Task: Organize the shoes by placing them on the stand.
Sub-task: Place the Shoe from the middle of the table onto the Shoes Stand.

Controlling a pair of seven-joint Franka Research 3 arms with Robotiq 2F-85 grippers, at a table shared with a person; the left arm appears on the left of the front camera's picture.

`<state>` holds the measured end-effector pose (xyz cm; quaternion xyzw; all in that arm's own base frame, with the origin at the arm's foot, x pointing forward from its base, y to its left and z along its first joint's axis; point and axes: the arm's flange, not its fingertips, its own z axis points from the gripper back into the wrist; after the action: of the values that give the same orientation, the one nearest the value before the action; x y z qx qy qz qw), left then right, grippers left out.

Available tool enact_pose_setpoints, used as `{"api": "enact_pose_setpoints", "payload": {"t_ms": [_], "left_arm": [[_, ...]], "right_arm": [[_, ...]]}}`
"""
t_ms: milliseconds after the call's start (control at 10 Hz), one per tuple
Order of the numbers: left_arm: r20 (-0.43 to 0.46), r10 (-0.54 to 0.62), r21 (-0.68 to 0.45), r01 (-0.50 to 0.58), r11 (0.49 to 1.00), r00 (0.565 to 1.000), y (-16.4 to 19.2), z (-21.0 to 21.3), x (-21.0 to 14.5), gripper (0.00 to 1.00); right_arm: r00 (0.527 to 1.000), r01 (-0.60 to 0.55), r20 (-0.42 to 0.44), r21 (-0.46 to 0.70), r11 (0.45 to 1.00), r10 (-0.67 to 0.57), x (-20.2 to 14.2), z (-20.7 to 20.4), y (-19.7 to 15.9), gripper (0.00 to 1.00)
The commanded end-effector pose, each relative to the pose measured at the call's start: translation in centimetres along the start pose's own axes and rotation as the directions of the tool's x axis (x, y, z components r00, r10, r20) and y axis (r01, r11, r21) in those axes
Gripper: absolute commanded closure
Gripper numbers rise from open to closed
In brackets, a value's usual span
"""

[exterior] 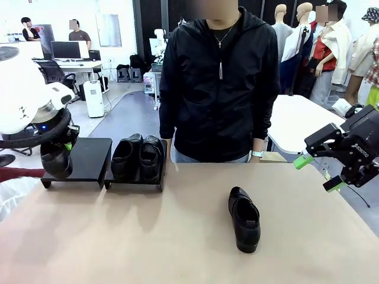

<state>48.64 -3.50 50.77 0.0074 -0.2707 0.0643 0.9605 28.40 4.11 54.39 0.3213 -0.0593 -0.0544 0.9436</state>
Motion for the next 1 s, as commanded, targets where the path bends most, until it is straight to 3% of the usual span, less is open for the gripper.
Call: {"api": "enact_pose_setpoints", "payload": {"t_ms": [0, 100, 300, 500, 900], "left_arm": [[0.003, -0.026, -0.065, 0.027, 0.998, 1.0, 1.0, -1.5, 3.1, 1.0], [0.044, -0.082, -0.118, 0.086, 0.989, 0.996, 2.0, -2.7, 5.6, 1.0], [0.138, -0.03, -0.036, 0.035, 0.999, 0.99, 3.8, -5.1, 9.2, 1.0], [0.125, -0.105, 0.006, 0.105, 0.994, 0.987, 4.2, -8.2, 11.4, 1.0], [0.063, -0.166, 0.108, 0.158, 0.981, 0.984, 3.8, -12.3, 10.7, 1.0]], "right_arm": [[1.0, -0.018, -0.004, 0.024, 1.0, 0.018, 0.2, 0.2, 0.0, 0.0], [1.0, -0.018, -0.004, 0.024, 1.0, 0.018, 0.2, 0.2, 0.0, 0.0], [1.0, -0.018, -0.004, 0.024, 1.0, 0.018, 0.2, 0.2, 0.0, 0.0], [1.0, -0.018, -0.004, 0.024, 1.0, 0.018, 0.2, 0.2, 0.0, 0.0], [1.0, -0.018, -0.004, 0.024, 1.0, 0.018, 0.2, 0.2, 0.0, 0.0]]}}
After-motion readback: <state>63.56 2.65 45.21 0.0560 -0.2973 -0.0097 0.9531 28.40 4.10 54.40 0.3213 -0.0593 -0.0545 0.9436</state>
